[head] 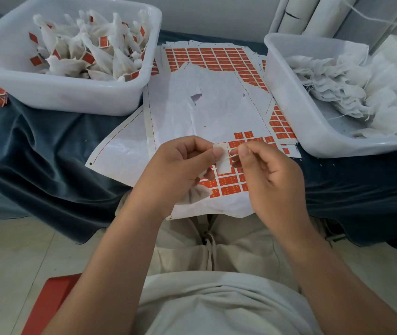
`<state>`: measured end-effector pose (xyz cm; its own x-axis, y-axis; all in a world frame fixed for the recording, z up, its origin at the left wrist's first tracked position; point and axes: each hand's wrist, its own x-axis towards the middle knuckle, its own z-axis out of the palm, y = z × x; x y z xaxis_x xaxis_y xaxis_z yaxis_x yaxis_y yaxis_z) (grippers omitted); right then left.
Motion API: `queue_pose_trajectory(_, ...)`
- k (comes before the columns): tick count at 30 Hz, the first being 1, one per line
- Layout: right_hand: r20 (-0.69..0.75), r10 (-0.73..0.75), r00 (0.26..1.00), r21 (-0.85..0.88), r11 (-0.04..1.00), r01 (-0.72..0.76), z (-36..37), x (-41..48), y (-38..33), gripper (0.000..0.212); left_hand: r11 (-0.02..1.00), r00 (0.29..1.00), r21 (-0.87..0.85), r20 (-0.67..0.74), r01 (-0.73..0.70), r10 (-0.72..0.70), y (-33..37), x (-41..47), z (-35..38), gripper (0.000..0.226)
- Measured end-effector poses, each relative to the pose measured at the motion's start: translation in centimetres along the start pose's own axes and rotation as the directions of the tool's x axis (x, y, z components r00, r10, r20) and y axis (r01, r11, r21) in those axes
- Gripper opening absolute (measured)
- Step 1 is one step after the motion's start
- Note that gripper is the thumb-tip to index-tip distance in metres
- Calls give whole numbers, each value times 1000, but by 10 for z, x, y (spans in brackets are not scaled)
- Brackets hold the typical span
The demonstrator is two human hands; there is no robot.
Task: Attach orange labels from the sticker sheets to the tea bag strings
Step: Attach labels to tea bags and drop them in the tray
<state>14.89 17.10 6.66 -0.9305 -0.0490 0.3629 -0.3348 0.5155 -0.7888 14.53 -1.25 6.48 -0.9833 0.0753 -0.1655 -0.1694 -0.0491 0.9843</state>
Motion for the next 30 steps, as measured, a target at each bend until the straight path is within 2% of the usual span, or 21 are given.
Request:
queue_pose_trajectory(4,-4,28,1000,-1,1000,-28,0,1,2,30,1000,1000,12,9,-14,14,-3,2,0,19)
queue_pose_trajectory(9,23,76,997,60,995,-77,-1,5,6,27,999,979,-43,204,-2,10,-4,3,-6,35)
queue_pose_trajectory(12,24,79,997,72,994,-81,-2,5,7,26,992,968,-115,250,47,-17,-2,3,-6,38)
queue_pose_trajectory(16,12,39,999,60,997,-40,-1,4,4,25,986,987,-159,159,52,-26,-7,7,-3,29)
queue_pose_trajectory(21,39,-4,999,29,1000,3,1,2,4,24,991,987,-118,155,60,-41,-7,8,-1,16)
queue_pose_trajectory(26,52,-10,999,73,997,7,2,3,8,25,990,986,-138,169,36,-13,-6,6,-1,24)
queue_pose_trajectory(28,85,41,996,145,988,-53,4,3,9,29,989,994,-142,107,38,-22,-7,4,2,24)
queue_pose_trajectory(30,213,179,961,189,957,-220,6,6,8,40,992,1000,-124,23,8,-5,-8,4,5,23)
